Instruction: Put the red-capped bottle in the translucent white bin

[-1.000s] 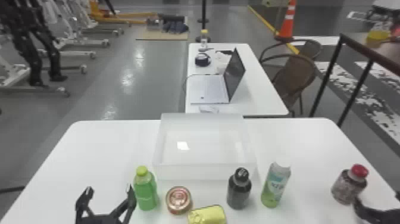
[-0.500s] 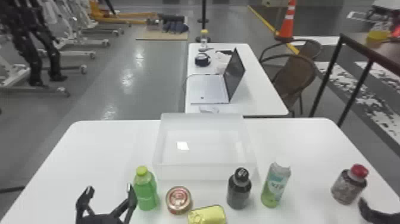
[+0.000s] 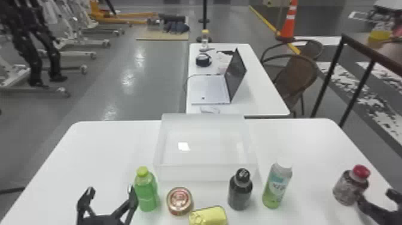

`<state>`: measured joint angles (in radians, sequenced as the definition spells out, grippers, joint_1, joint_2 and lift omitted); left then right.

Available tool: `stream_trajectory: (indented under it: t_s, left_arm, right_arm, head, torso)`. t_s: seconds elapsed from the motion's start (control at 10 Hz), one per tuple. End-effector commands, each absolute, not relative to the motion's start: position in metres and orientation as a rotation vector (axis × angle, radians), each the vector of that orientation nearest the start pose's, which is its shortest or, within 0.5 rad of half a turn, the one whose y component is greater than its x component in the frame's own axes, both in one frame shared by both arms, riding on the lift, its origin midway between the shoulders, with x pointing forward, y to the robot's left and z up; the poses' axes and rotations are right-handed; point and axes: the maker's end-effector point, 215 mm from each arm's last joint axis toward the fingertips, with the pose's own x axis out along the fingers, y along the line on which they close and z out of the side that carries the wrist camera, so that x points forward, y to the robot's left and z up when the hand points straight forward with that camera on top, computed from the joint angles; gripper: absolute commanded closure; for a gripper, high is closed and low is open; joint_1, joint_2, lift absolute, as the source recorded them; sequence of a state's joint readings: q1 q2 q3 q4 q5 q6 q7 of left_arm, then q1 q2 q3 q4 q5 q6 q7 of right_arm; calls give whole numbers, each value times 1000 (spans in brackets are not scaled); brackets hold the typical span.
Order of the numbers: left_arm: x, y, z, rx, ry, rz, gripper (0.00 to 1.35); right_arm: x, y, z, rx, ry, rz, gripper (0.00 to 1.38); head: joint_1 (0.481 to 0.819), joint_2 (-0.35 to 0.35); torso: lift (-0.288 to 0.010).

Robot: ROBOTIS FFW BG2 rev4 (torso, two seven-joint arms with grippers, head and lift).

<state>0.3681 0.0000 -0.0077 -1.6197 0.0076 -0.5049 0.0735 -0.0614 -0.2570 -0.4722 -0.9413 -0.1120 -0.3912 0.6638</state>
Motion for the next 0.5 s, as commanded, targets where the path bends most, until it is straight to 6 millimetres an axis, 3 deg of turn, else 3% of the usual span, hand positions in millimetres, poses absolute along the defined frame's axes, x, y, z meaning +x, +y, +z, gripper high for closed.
stream_trajectory:
  t_s: [0.0, 0.2, 0.4]
  left_arm:
    - [456, 240, -356, -20, -188, 71, 298]
    - [457, 237, -355, -22, -194, 67, 298]
    - [457, 237, -354, -23, -197, 67, 298]
  right_arm:
    - [525, -465, -448, -57, 102, 144, 352]
    - [544, -454, -438, -64, 107, 205, 351]
    - [551, -445, -440, -69, 120, 218, 351]
  head:
    - [549, 0]
    - [549, 0]
    - [549, 0]
  torso:
    - [-100]
    - [-100]
    - [-100]
